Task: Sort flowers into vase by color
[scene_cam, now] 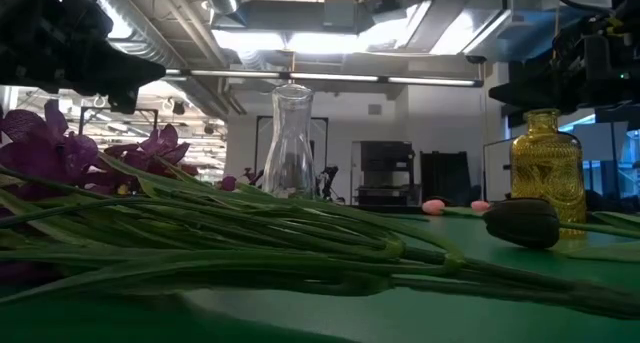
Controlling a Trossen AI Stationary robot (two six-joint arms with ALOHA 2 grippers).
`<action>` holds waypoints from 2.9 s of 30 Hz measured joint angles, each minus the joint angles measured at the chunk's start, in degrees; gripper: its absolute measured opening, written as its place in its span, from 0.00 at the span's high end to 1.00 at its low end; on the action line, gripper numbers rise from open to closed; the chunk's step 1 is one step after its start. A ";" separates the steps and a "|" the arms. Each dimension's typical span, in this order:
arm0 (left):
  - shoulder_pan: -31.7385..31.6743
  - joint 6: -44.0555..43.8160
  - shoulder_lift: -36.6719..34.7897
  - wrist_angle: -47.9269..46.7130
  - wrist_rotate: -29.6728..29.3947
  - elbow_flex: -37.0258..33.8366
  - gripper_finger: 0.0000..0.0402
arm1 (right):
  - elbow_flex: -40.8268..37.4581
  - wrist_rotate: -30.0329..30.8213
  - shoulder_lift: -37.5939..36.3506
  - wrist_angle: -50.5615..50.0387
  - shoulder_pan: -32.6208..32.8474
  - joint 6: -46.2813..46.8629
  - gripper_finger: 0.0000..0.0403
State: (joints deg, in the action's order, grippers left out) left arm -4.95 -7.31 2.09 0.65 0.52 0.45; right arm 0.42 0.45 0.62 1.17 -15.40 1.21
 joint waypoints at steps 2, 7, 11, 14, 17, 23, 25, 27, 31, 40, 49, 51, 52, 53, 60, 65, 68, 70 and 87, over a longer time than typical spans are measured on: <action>-0.01 0.00 0.00 0.01 0.01 0.00 1.00 | 0.00 0.00 0.00 0.01 -0.02 -0.02 1.00; 0.00 0.00 0.00 0.02 0.00 -0.02 1.00 | 0.01 0.00 0.00 0.00 0.00 -0.02 1.00; -0.01 0.00 -0.02 0.00 0.01 -0.02 1.00 | 0.00 0.00 -0.01 0.01 -0.01 0.00 1.00; -0.02 0.00 0.00 0.00 0.02 -0.02 1.00 | 0.01 0.00 -0.01 0.00 0.00 -0.02 1.00; 0.00 0.00 0.00 0.00 0.02 -0.02 1.00 | 0.00 0.00 0.00 0.00 -0.02 -0.01 1.00; -0.01 0.00 0.00 0.02 0.01 -0.01 1.00 | 0.00 0.00 -0.01 0.01 -0.01 -0.02 1.00; 0.00 0.00 0.00 0.00 0.00 0.00 1.00 | 0.00 0.00 -0.01 0.01 0.00 -0.01 1.00; 0.00 0.00 0.00 0.00 0.00 -0.02 1.00 | 0.00 0.00 0.00 0.00 -0.01 -0.01 1.00; 0.00 0.00 -0.01 0.00 0.00 -0.02 1.00 | 0.00 0.00 0.00 0.01 -0.01 -0.01 1.00; 0.00 -0.02 -0.02 0.00 0.00 -0.01 1.00 | -0.01 0.00 0.00 0.01 -0.01 -0.01 1.00; -0.01 0.00 0.00 0.00 0.02 0.00 1.00 | 0.00 0.00 0.00 0.00 -0.02 -0.02 1.00; 0.00 0.00 -0.02 0.00 0.00 -0.02 1.00 | -0.01 0.00 0.00 0.01 0.00 -0.01 1.00; -0.02 0.00 0.00 0.00 0.00 -0.02 1.00 | -0.01 0.00 0.00 0.00 0.00 0.00 1.00; -0.02 0.00 0.00 0.01 0.01 -0.01 1.00 | -0.01 0.00 0.00 0.00 -0.02 -0.02 1.00; 0.00 0.00 -0.02 0.00 0.00 -0.02 1.00 | 0.00 0.00 -0.02 0.11 -0.01 -0.01 1.00; -0.02 0.00 0.00 0.01 0.00 -0.02 1.00 | 0.00 0.20 0.00 0.31 0.00 -0.02 1.00; -0.02 0.00 0.00 0.00 0.00 0.00 1.00 | -0.01 0.44 -0.01 1.09 0.00 -0.02 1.00; -0.01 0.00 -0.01 0.00 0.01 -0.02 1.00 | -0.01 0.32 -0.02 1.44 0.00 0.04 1.00; -0.02 0.00 -0.02 0.00 -0.01 -0.02 1.00 | 19.91 -0.53 6.69 -9.85 0.00 3.55 1.00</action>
State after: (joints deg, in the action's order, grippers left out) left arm -4.97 -7.31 2.07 0.65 0.51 0.43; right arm 20.33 -0.08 7.32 -8.68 -15.40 4.76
